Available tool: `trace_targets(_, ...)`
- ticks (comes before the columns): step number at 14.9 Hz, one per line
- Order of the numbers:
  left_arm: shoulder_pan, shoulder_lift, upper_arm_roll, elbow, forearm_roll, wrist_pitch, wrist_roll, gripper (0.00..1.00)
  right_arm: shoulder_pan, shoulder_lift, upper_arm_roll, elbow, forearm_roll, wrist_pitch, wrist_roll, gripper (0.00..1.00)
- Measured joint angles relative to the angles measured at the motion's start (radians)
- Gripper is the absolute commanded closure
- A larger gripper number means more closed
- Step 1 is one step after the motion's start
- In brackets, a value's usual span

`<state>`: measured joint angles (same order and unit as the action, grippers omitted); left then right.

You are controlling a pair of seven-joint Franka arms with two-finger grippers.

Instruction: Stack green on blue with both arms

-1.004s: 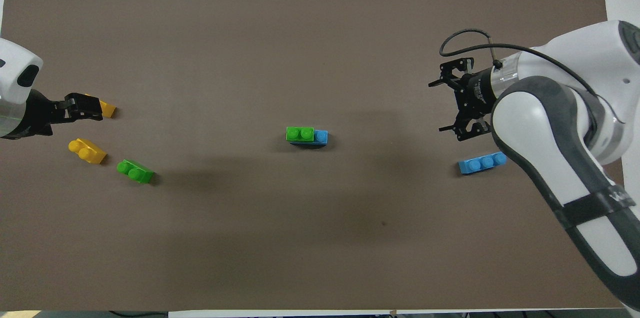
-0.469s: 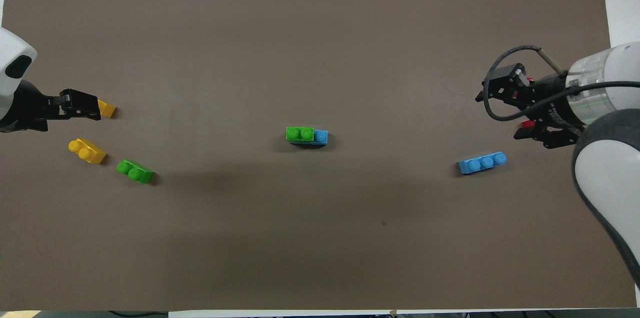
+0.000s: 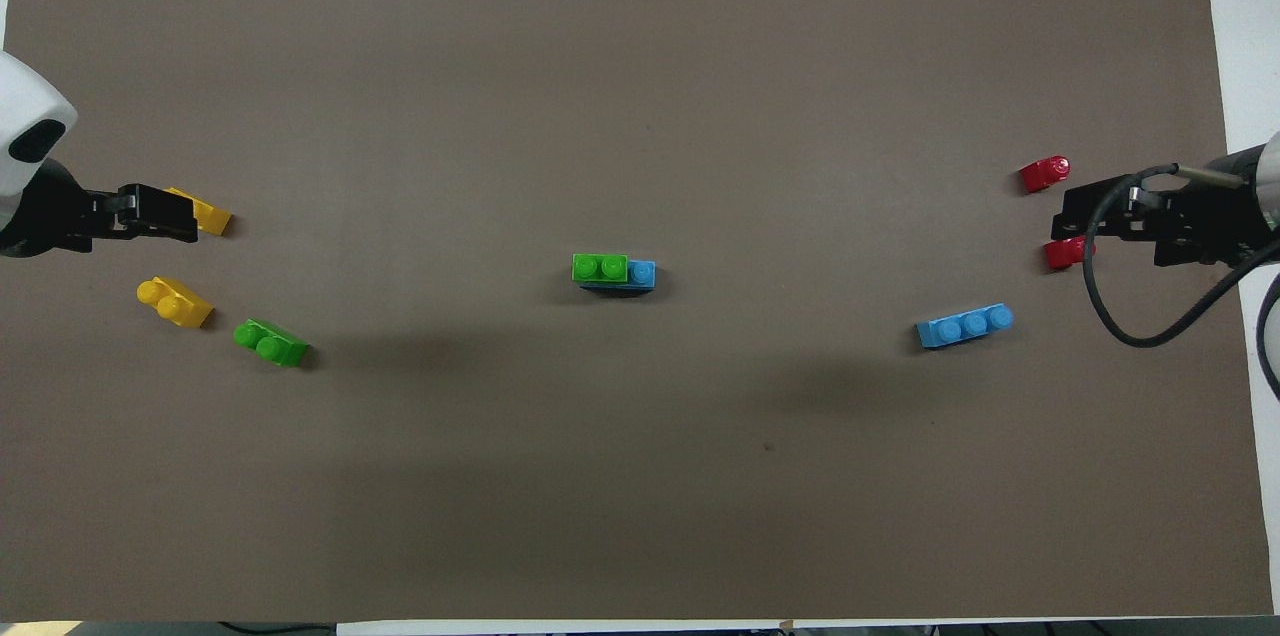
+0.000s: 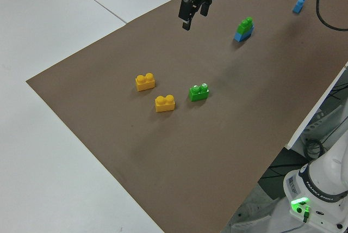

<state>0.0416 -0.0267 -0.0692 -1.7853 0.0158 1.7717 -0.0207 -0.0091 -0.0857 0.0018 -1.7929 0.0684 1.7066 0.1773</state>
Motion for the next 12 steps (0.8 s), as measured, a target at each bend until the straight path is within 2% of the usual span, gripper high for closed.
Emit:
trace_targets(8, -0.008, 0.002, 0.002, 0.001, -0.002, 0.0, 0.021, 0.0, 0.006, -0.002, 0.015, 0.003, -0.024, -0.013, -0.064, 0.0)
trace_targets(12, -0.008, 0.002, 0.005, 0.004, -0.047, 0.001, -0.024, 0.0, 0.007, -0.003, 0.016, 0.003, -0.044, -0.014, -0.091, 0.0)
